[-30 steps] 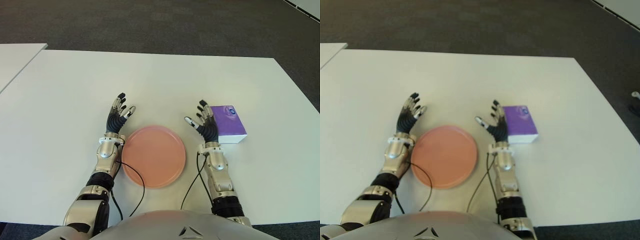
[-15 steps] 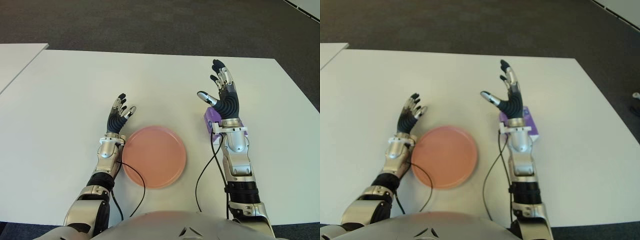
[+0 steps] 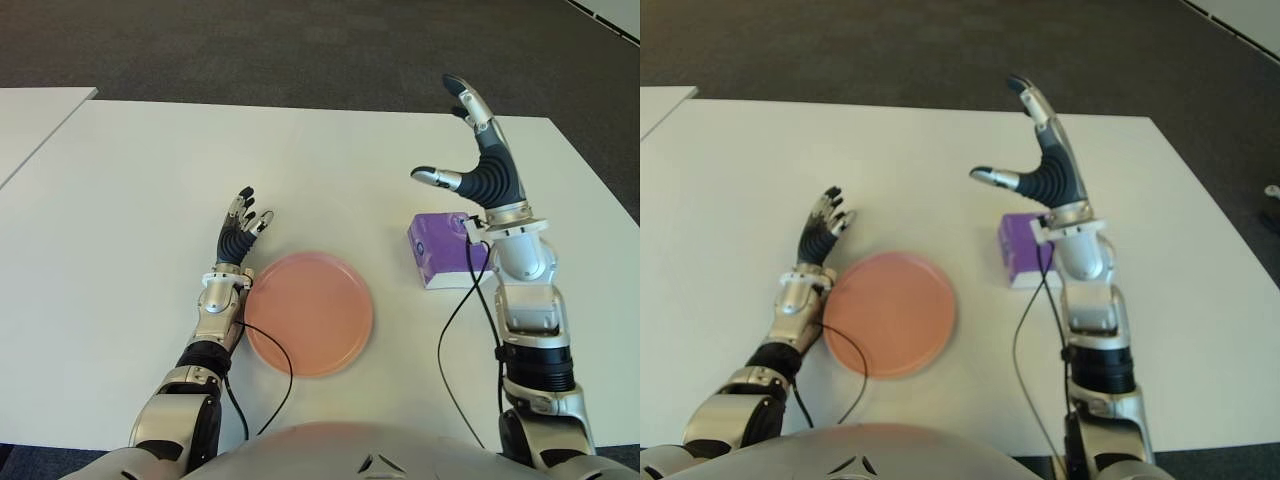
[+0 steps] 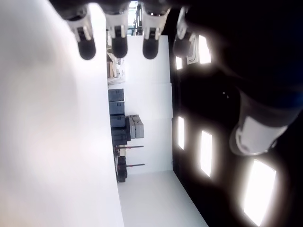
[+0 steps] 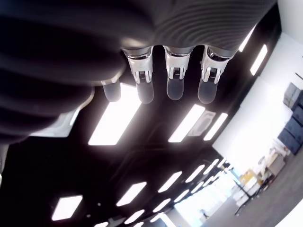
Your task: Put the tissue paper into the plate.
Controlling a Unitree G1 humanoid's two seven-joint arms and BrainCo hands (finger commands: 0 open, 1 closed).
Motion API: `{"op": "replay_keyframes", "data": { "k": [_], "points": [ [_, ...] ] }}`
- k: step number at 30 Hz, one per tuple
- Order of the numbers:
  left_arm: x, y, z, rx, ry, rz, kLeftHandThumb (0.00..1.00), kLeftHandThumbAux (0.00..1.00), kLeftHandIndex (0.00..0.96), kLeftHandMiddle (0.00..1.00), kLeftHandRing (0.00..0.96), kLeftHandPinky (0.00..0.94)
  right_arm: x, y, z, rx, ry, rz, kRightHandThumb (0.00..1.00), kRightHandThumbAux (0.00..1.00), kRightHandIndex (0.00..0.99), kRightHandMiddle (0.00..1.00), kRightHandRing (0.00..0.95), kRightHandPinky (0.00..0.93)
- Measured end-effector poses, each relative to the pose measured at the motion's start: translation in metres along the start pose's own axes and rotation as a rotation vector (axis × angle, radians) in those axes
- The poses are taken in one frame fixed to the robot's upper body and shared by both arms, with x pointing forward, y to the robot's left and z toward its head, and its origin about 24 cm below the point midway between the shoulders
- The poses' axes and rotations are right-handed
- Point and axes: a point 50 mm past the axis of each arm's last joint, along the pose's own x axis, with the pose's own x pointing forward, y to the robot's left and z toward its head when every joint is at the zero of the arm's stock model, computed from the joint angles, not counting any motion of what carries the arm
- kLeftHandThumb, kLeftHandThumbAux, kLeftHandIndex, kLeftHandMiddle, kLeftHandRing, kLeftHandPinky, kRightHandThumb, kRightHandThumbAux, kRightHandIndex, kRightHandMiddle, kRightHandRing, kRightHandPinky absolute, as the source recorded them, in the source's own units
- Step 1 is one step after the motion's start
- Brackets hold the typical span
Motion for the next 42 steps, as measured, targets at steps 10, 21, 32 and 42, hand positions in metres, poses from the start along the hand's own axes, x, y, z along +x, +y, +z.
{"op": "replay_keyframes", "data": {
  "k": [10, 21, 32, 42],
  "points": [
    [0.000, -0.002, 0.002, 0.002, -0.010, -0.009, 0.000, 0.539, 0.000, 0.000, 0.000, 0.000, 0.006, -0.018, -0.011, -0.096, 0.022, 0.041, 0.366, 0.369, 0.020, 0.000, 0.000, 0.000],
    [0.000, -0.004, 0.002, 0.003, -0.009, -0.021, 0.000, 0.529, 0.000, 0.000, 0.000, 0.000, 0.004, -0.031, -0.027, -0.249, 0.076, 0.290, 0.420, 0.227, 0.000, 0.000, 0.000, 0.000],
    [0.000, -0.005, 0.002, 0.003, -0.008, -0.026, 0.000, 0.553, 0.000, 0.000, 0.000, 0.000, 0.003, -0.036, -0.029, -0.434, 0.074, 0.514, 0.461, 0.148, 0.000, 0.000, 0.000, 0.000],
    [0.000, -0.004, 0.001, -0.009, -0.005, -0.035, 0.000, 0.578, 0.000, 0.000, 0.000, 0.000, -0.014, -0.033, -0.061, -0.564, 0.147, 0.675, 0.428, 0.139, 0.000, 0.000, 0.000, 0.000]
  ]
}}
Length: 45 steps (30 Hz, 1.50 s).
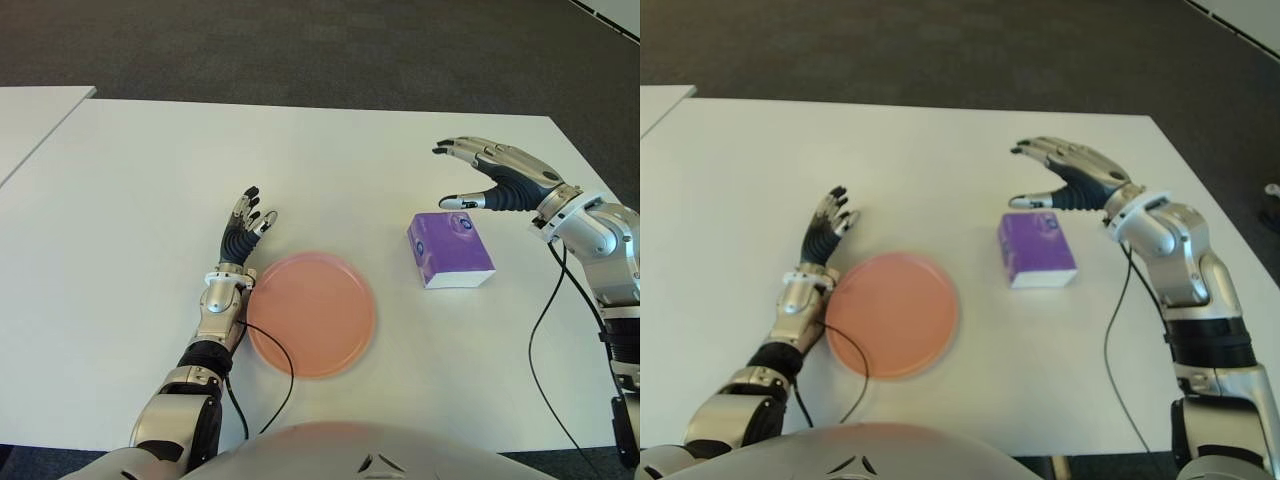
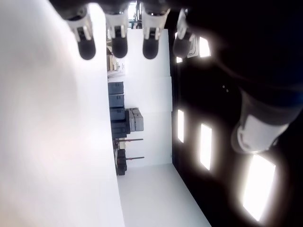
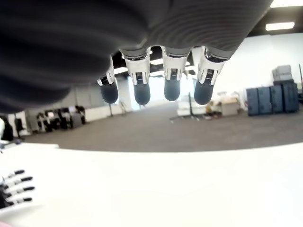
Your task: Put the tissue paper into the plate.
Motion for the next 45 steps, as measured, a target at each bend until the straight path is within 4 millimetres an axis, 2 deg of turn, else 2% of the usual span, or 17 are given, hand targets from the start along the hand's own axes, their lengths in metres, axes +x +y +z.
{"op": "replay_keyframes", "data": {
  "k": [7, 11, 28, 36, 45],
  "points": [
    [0.000, 0.001, 0.000, -0.005, -0.001, -0.002, 0.000, 0.580, 0.000, 0.000, 0.000, 0.000, 0.004, 0.029, -0.019, 0.002, 0.032, 0.102, 0.333, 0.178, 0.000, 0.000, 0.000, 0.000],
    [0.001, 0.002, -0.001, -0.012, -0.002, 0.006, 0.000, 0.582, 0.000, 0.000, 0.000, 0.000, 0.004, 0.041, -0.021, 0.007, 0.030, 0.150, 0.300, 0.194, 0.000, 0.000, 0.000, 0.000],
    [0.001, 0.003, -0.001, -0.028, 0.001, -0.003, 0.000, 0.582, 0.000, 0.000, 0.000, 0.000, 0.000, 0.046, -0.024, -0.013, 0.017, 0.199, 0.190, 0.247, 0.000, 0.000, 0.000, 0.000],
    [0.001, 0.003, -0.002, -0.028, 0.004, -0.004, 0.000, 0.584, 0.000, 0.000, 0.000, 0.000, -0.001, 0.058, -0.030, 0.022, 0.035, 0.218, 0.180, 0.249, 0.000, 0.000, 0.000, 0.000],
    [0.001, 0.003, -0.001, -0.029, 0.004, -0.006, 0.000, 0.588, 0.000, 0.000, 0.000, 0.000, -0.002, 0.062, -0.032, 0.037, 0.039, 0.217, 0.175, 0.251, 0.000, 0.000, 0.000, 0.000]
  ]
}}
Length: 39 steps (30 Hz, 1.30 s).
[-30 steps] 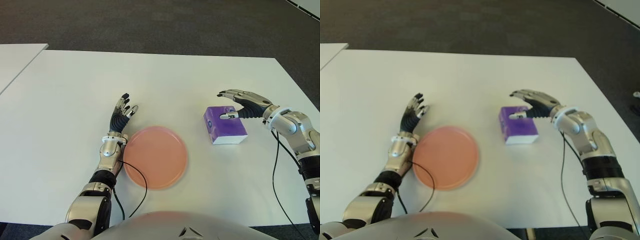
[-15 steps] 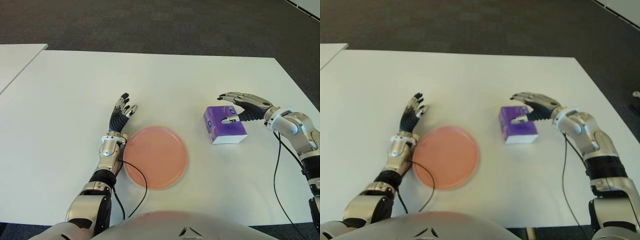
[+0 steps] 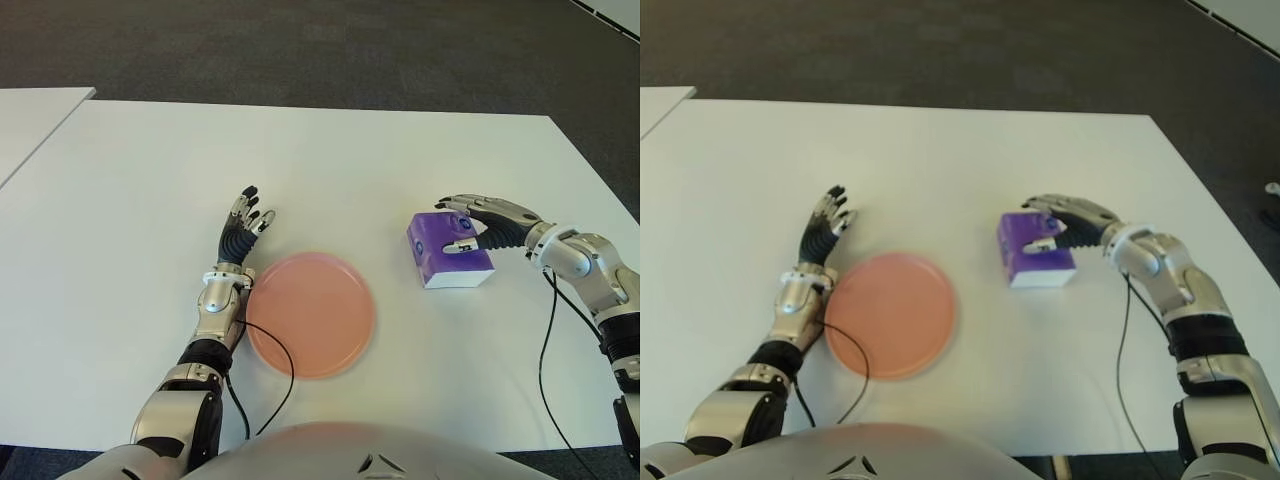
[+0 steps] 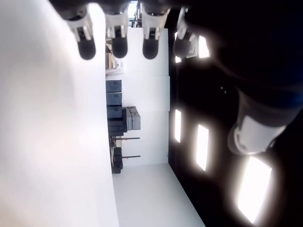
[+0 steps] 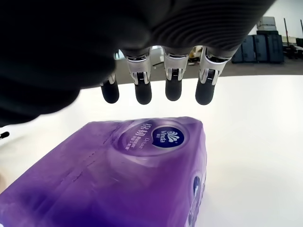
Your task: Put the tissue paper into the plate.
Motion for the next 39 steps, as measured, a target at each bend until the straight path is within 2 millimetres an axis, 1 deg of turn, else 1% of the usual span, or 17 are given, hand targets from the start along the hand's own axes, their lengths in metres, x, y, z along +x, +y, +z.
{"op": "replay_keyframes", "data": {
  "k": [10, 18, 31, 35, 39],
  "points": [
    [0.000, 0.001, 0.000, 0.003, -0.001, 0.000, 0.000, 0.573, 0.000, 0.000, 0.000, 0.000, -0.001, 0.007, 0.001, 0.020, -0.014, -0.004, 0.172, 0.254, 0.000, 0.000, 0.000, 0.000],
    [0.000, 0.001, 0.000, 0.007, -0.001, -0.002, 0.000, 0.566, 0.000, 0.000, 0.000, 0.000, -0.002, 0.008, 0.002, 0.036, -0.024, -0.012, 0.166, 0.261, 0.000, 0.000, 0.000, 0.000],
    [0.000, 0.000, 0.000, 0.003, 0.001, -0.002, 0.000, 0.579, 0.000, 0.000, 0.000, 0.000, -0.007, 0.014, 0.008, 0.044, -0.050, -0.010, 0.151, 0.261, 0.000, 0.000, 0.000, 0.000],
    [0.000, 0.000, 0.000, 0.003, 0.001, -0.002, 0.000, 0.577, 0.000, 0.000, 0.000, 0.000, -0.011, 0.014, 0.012, 0.046, -0.064, -0.019, 0.160, 0.268, 0.000, 0.000, 0.000, 0.000],
    [0.000, 0.000, 0.000, 0.005, -0.001, -0.004, 0.000, 0.575, 0.000, 0.000, 0.000, 0.000, -0.020, 0.010, 0.019, 0.027, -0.090, -0.025, 0.166, 0.274, 0.000, 0.000, 0.000, 0.000]
  ]
}}
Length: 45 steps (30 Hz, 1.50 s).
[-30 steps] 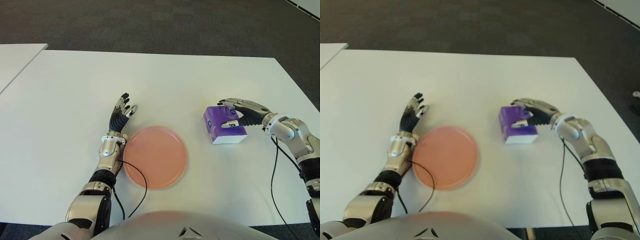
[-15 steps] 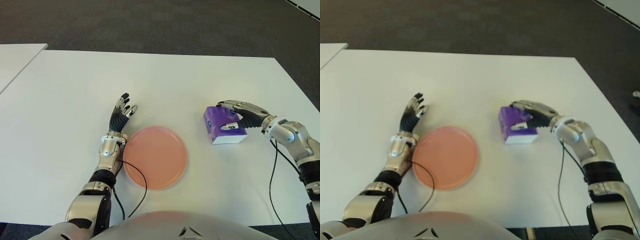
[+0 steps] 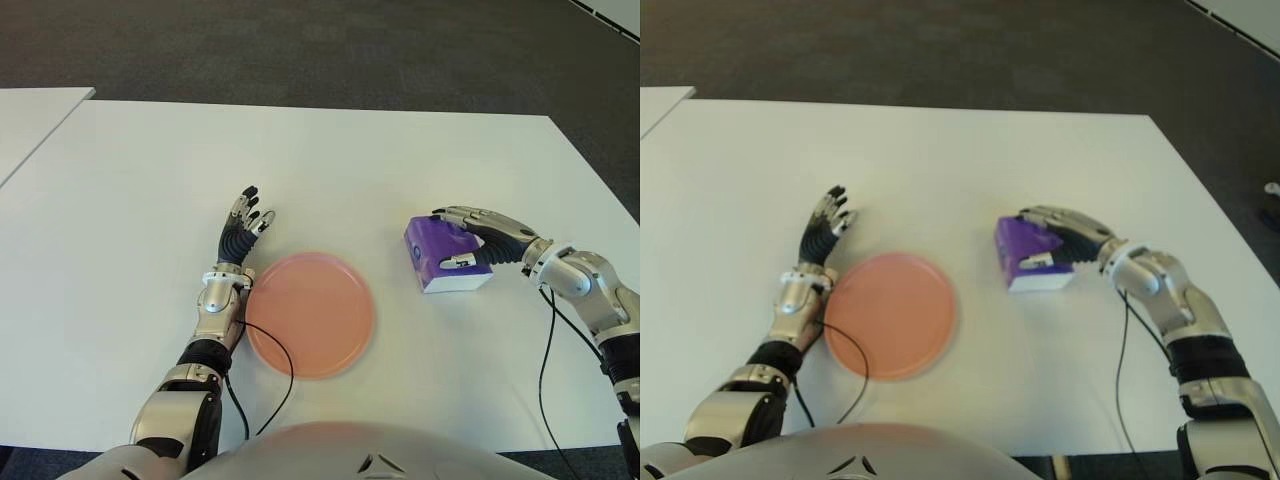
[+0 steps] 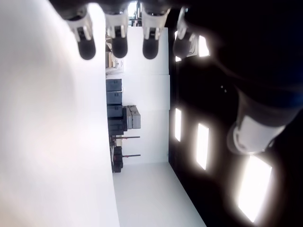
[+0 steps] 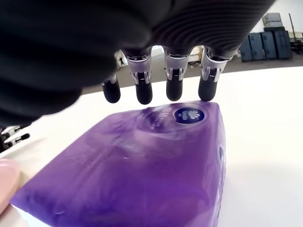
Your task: Put the tissue paper into the plate.
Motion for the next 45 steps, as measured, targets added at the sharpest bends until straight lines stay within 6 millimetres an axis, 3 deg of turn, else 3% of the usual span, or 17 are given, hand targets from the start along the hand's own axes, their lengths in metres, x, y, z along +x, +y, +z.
{"op": "replay_keyframes", "data": {
  "k": [9, 21, 32, 45],
  "points": [
    [-0.001, 0.000, 0.000, 0.009, 0.001, -0.004, 0.000, 0.564, 0.000, 0.000, 0.000, 0.000, -0.018, -0.017, 0.015, -0.064, -0.025, -0.031, 0.180, 0.291, 0.000, 0.000, 0.000, 0.000],
    [-0.001, 0.001, 0.000, 0.010, 0.004, -0.004, 0.000, 0.554, 0.000, 0.000, 0.000, 0.000, -0.033, -0.008, 0.029, -0.090, -0.022, 0.032, 0.161, 0.283, 0.000, 0.000, 0.000, 0.000],
    [-0.001, 0.001, -0.001, 0.007, 0.009, -0.001, 0.000, 0.568, 0.000, 0.000, 0.000, 0.000, -0.022, 0.018, 0.035, -0.160, -0.034, 0.188, 0.095, 0.269, 0.000, 0.000, 0.000, 0.000],
    [-0.001, 0.001, -0.001, 0.006, 0.009, 0.002, 0.000, 0.582, 0.000, 0.000, 0.000, 0.000, -0.017, 0.019, 0.036, -0.178, -0.044, 0.203, 0.083, 0.266, 0.000, 0.000, 0.000, 0.000]
  ]
}}
